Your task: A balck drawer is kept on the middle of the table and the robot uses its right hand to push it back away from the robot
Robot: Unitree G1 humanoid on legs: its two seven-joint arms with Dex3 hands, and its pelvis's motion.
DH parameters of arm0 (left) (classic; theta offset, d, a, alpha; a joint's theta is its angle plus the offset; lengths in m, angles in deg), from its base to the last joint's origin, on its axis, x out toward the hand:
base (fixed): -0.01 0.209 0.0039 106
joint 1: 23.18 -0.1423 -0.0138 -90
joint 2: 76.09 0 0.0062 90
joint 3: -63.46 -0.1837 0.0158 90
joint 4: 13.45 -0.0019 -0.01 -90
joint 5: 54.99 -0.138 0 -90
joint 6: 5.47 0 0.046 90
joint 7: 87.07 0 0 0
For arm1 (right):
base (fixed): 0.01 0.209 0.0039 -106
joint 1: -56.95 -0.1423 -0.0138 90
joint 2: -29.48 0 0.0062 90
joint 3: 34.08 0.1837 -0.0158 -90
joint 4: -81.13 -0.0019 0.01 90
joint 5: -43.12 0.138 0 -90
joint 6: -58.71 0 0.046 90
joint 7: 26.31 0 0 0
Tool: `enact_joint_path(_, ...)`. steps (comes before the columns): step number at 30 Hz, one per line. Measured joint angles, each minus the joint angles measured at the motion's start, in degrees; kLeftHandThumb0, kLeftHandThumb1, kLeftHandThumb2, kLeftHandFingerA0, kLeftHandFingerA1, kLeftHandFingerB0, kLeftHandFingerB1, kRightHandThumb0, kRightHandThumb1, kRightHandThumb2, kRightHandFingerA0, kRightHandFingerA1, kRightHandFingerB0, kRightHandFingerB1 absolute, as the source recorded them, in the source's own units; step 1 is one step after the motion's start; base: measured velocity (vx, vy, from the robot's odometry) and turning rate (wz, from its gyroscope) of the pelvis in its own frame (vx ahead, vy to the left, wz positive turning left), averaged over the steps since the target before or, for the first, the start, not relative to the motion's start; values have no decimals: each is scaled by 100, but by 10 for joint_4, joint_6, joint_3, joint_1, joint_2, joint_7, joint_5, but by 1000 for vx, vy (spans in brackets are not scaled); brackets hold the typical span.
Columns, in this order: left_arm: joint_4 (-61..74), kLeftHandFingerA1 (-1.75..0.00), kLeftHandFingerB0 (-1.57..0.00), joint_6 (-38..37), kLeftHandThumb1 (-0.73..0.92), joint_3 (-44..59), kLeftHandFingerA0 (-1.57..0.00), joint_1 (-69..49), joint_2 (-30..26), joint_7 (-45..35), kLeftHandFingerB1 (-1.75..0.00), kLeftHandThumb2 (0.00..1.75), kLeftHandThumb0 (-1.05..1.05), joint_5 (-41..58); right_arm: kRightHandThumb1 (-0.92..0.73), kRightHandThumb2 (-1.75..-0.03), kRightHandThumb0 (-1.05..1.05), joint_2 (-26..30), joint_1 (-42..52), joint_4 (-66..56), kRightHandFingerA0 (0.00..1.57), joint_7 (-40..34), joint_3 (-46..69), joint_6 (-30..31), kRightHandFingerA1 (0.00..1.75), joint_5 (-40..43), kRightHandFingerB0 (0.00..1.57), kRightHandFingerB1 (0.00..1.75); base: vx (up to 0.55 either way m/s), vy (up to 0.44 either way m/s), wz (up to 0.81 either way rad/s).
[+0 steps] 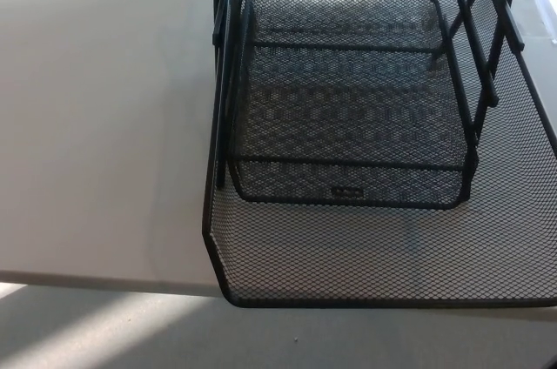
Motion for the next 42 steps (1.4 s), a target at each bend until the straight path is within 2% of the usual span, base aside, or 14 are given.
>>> enact_joint_path(1,0,-32,-23,0,75,0,-31,0,0,0,-29,62,-61,0,-67,-95,-76,4,10,-20,27,4,4,0,44,3,21,42,0,0,0)
enact_joint_path(2,0,-32,-24,0,75,0,-31,0,0,0,-29,62,-61,0,-82,-65,-73,8,20,-41,34,8,7,0,31,7,25,29,0,0,0)
enact_joint_path(4,0,-32,-23,0,75,0,-30,0,1,0,-28,62,-61,0,-81,-64,-71,13,36,-75,29,15,11,-1,32,12,23,30,0,0,0)
enact_joint_path(23,0,-32,-24,0,74,0,-30,0,2,0,-29,62,-61,0,-82,-65,-74,77,219,-469,29,102,66,-9,32,116,27,31,0,0,0)
enact_joint_path(33,0,-32,-24,0,74,0,-29,1,2,0,-29,62,-61,0,-82,-66,-77,119,266,-642,33,151,94,-12,32,191,27,30,0,0,0)
enact_joint_path(42,0,-32,-24,0,74,1,-30,1,2,0,-29,62,-61,0,-83,-66,-80,147,262,-749,32,185,99,-10,35,260,27,31,0,0,0)
